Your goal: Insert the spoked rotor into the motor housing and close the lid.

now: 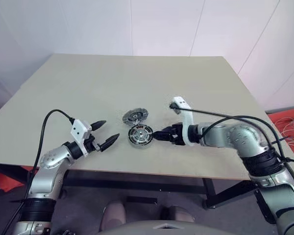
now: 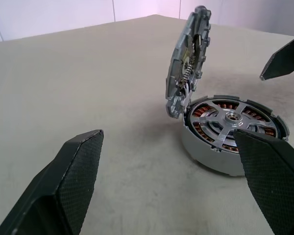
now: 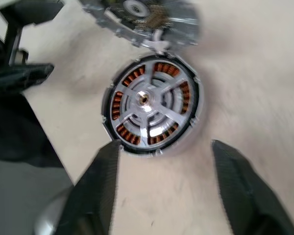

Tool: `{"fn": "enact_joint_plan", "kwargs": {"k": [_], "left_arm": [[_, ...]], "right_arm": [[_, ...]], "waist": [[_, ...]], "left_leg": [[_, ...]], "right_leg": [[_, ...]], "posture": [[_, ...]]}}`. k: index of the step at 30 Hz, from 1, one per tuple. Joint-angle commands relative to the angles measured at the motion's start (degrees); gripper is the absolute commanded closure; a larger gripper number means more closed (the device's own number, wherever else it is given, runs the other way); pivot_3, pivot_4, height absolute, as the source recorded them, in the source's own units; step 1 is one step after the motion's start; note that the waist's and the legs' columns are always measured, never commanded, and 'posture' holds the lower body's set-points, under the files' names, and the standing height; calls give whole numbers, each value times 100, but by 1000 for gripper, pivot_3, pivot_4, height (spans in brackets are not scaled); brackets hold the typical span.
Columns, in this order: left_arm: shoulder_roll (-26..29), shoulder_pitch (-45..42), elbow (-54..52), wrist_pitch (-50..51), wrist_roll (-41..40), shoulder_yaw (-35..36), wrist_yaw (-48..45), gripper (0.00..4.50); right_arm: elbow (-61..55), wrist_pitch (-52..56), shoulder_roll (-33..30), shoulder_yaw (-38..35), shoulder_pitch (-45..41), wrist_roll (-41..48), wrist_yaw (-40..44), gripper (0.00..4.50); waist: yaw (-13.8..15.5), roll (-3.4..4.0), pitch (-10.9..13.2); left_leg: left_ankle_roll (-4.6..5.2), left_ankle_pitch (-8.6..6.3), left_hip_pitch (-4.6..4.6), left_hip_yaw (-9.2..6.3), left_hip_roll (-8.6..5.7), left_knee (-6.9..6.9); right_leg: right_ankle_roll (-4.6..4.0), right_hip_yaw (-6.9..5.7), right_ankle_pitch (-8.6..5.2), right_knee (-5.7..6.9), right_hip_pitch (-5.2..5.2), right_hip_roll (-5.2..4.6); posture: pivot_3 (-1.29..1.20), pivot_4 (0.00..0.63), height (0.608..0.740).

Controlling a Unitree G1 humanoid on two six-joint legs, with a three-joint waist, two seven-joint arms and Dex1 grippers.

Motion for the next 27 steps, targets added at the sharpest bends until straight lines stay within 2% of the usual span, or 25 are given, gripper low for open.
{"fn": "enact_joint_plan", "kwargs": {"k": [1, 7, 17, 20, 27], "left_arm": [[-47, -127, -82, -154, 12, -13, 25, 0], [-141, -121, -35, -230, 59, -76, 63, 0], [-266, -140, -19, -288, 104, -136, 119, 0], [-227, -114, -33, -281, 92, -82, 104, 0], [-218, -108, -42, -265, 85, -64, 120, 0]], "right_arm": [[-147, -1026, 38, 406, -147, -1331, 1043, 2353], [568, -2369, 438, 804, -282, -2785, 2541, 4449], [1956, -3100, 1352, 789, -617, -4017, 3434, 4449], [2193, -3172, 1370, 942, -522, -4382, 3776, 4449], [2426, -3217, 1464, 915, -361, -4852, 4095, 4449]], "waist": [[0, 0, 0], [-28, 0, 0], [-50, -1, 0], [-54, -1, 0], [-65, 0, -1]], "left_leg": [[1, -1, 0, 0, 1, 0], [10, -6, 5, 0, 3, -1], [9, -5, 14, 1, 3, 3], [10, -5, 13, 1, 3, 2], [18, -10, 38, 2, 4, 1]], "right_leg": [[0, 0, 0, 0, 0, 0], [-3, 1, 0, 7, 0, 1], [-18, 6, 7, 15, 5, 1], [-49, 6, 25, 16, 5, 1], [-19, 7, 7, 15, 32, 1]], "posture": [[0, 0, 740], [0, 0, 740], [0, 0, 740], [0, 0, 740], [0, 0, 740]]}}
